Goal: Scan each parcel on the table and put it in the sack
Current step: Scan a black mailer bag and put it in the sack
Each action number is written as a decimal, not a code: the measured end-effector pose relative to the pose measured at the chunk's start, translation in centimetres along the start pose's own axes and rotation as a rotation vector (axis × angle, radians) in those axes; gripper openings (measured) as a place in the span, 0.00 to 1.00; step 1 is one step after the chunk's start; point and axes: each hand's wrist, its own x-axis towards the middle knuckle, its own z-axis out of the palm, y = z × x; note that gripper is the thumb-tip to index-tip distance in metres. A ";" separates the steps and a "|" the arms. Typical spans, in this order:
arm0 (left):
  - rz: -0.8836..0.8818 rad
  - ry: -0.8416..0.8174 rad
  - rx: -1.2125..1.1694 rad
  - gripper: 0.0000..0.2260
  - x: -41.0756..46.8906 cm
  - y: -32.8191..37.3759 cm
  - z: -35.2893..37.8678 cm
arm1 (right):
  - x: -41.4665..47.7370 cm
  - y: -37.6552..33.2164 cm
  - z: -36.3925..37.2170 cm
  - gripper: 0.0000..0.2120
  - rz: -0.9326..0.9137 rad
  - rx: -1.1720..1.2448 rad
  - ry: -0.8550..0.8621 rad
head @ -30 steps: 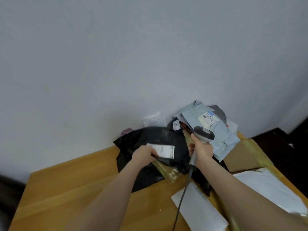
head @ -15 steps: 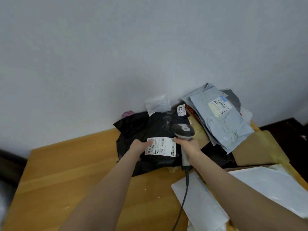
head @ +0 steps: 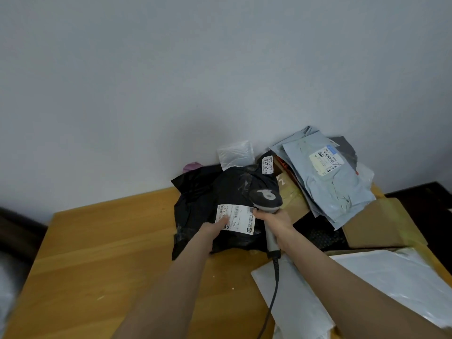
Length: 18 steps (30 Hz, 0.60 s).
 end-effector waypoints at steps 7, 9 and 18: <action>0.154 0.066 -0.397 0.15 0.3 0.5 -0.2 | -0.8 0.5 0.5 0.25 0.006 0.049 -0.075; 0.262 0.112 -0.374 0.15 -0.3 1.6 -1.5 | -1.3 0.3 0.6 0.24 0.008 0.079 -0.068; 0.651 0.064 -0.135 0.07 -6.4 5.7 -9.1 | -4.0 -5.6 2.4 0.21 -0.164 0.206 -0.060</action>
